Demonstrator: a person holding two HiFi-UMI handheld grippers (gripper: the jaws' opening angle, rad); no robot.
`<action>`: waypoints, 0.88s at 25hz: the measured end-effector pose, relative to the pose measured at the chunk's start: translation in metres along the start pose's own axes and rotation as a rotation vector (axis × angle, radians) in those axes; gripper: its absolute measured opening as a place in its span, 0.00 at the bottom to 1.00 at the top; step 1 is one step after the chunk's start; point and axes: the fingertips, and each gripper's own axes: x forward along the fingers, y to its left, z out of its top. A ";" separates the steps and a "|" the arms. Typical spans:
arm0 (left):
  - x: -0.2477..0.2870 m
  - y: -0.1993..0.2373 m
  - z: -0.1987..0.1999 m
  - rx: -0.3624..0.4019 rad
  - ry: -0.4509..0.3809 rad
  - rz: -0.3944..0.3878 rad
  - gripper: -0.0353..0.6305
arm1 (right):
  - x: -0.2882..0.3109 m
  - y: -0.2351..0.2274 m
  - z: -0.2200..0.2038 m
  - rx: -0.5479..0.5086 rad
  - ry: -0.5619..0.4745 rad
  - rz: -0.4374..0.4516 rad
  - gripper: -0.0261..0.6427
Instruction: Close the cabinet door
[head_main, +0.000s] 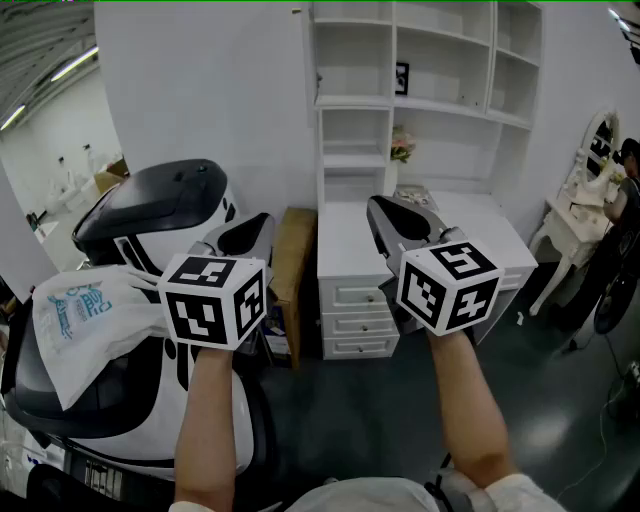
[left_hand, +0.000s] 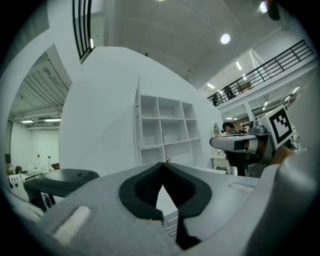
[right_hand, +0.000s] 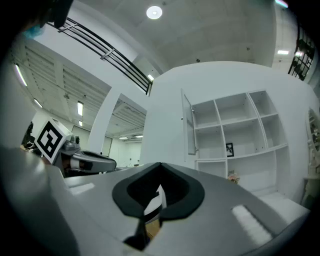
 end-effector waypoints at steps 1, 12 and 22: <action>0.000 0.000 0.000 0.002 -0.001 -0.001 0.05 | 0.002 0.001 -0.001 0.003 -0.001 0.001 0.04; 0.007 0.012 -0.011 0.005 0.019 0.000 0.05 | 0.028 0.009 -0.003 0.011 -0.001 0.029 0.10; 0.024 0.038 -0.013 0.014 0.034 0.047 0.05 | 0.067 0.004 -0.009 0.030 -0.021 0.094 0.19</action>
